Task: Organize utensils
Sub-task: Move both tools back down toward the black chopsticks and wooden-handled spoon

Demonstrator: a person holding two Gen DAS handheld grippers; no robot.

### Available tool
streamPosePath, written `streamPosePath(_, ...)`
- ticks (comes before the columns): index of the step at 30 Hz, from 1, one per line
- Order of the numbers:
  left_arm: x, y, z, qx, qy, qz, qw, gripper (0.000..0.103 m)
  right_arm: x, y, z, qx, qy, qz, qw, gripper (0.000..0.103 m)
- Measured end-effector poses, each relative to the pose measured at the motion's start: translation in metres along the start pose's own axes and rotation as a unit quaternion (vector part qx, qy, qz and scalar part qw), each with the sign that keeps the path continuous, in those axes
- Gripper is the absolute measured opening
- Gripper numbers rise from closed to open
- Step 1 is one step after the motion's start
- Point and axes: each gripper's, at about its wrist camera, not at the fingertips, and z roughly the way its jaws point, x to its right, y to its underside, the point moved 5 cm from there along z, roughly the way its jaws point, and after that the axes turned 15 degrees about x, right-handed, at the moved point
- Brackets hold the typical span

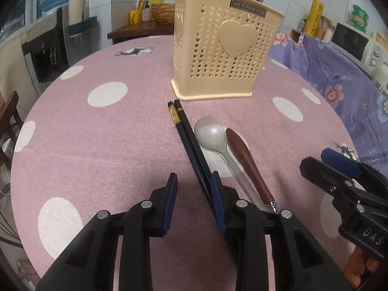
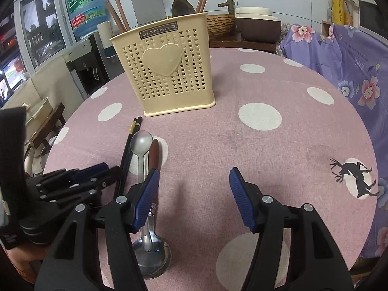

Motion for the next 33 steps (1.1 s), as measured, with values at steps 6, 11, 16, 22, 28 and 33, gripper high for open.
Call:
streamPosePath(6, -0.014, 0.001, -0.004, 0.001, -0.035, 0.016, 0.9993, 0.028, -0.002, -0.002, 0.0, -0.004, 0.0, -0.01, 1.0, 0.061)
streamPosePath(11, -0.041, -0.004, -0.019, 0.013, -0.043, -0.022, 0.9987, 0.028, -0.011, -0.001, 0.014, -0.028, -0.012, -0.023, 0.999, 0.061)
streamPosePath(16, -0.047, -0.01, -0.026, 0.024, -0.042, -0.036, 0.9982, 0.028, -0.032, -0.001, 0.034, -0.051, -0.024, -0.046, 0.997, 0.052)
streamPosePath(22, -0.045, -0.007, -0.024, 0.019, -0.032, -0.041, 0.9984, 0.028, -0.043, 0.007, 0.057, -0.081, -0.012, -0.065, 0.995, 0.041)
streamPosePath(28, -0.049, -0.003, -0.02, 0.012, -0.028, -0.051, 0.9982, 0.028, -0.05, 0.01, 0.056, -0.083, -0.009, -0.106, 0.991, 0.023)
streamPosePath(33, -0.051, -0.003, -0.022, 0.013, -0.029, -0.052, 0.9982, 0.028, -0.037, 0.009, 0.051, -0.087, -0.019, -0.119, 0.989, 0.015)
